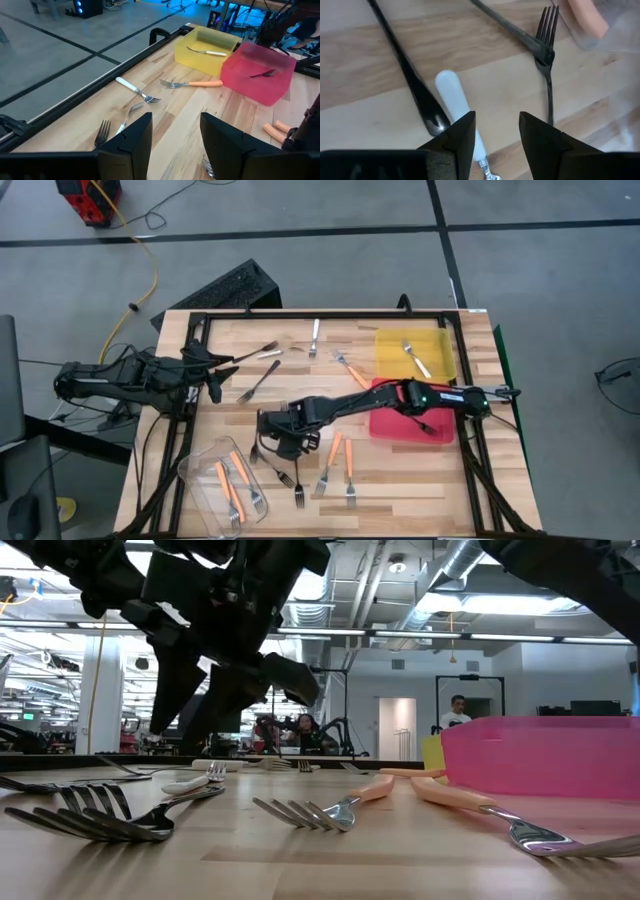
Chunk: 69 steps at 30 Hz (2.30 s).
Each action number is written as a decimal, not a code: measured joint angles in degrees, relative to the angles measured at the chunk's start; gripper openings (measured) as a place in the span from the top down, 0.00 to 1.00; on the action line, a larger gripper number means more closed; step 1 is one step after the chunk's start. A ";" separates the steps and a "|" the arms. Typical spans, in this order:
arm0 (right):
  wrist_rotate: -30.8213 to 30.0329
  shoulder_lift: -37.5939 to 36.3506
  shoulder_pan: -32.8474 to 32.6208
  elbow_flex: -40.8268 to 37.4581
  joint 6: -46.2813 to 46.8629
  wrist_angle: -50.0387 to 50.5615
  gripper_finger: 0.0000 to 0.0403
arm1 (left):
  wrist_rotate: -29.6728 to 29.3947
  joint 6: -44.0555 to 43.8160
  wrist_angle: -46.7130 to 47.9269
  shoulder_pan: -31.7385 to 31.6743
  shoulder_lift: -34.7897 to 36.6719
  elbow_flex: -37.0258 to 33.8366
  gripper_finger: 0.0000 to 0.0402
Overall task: Sort silverware by color (type)
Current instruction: Put the white fork into the yellow bin
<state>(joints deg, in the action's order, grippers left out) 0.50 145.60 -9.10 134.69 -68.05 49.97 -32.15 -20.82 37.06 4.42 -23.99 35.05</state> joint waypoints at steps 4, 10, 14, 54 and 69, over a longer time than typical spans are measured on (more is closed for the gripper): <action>1.43 0.00 0.37 0.00 -1.50 0.50 0.57 | -0.05 0.00 0.02 0.01 -0.02 0.00 0.62; 2.74 0.00 0.89 0.00 -4.98 0.33 0.57 | -0.16 0.02 0.05 0.00 0.00 0.00 0.62; 2.83 0.00 1.00 -0.31 -5.97 0.06 0.57 | -0.20 0.02 0.07 0.01 0.00 0.00 0.62; 4.11 -0.02 2.12 -6.84 -8.48 -4.87 0.58 | -0.23 0.04 0.08 -0.01 0.00 0.00 0.62; 5.20 -0.02 2.92 -6.84 -6.99 -8.31 0.69 | -0.22 0.04 1.35 -0.02 0.00 0.00 0.62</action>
<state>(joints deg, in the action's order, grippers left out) 5.71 145.58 -6.18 127.85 -75.04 41.66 -32.37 -20.78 38.41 4.40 -23.99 35.05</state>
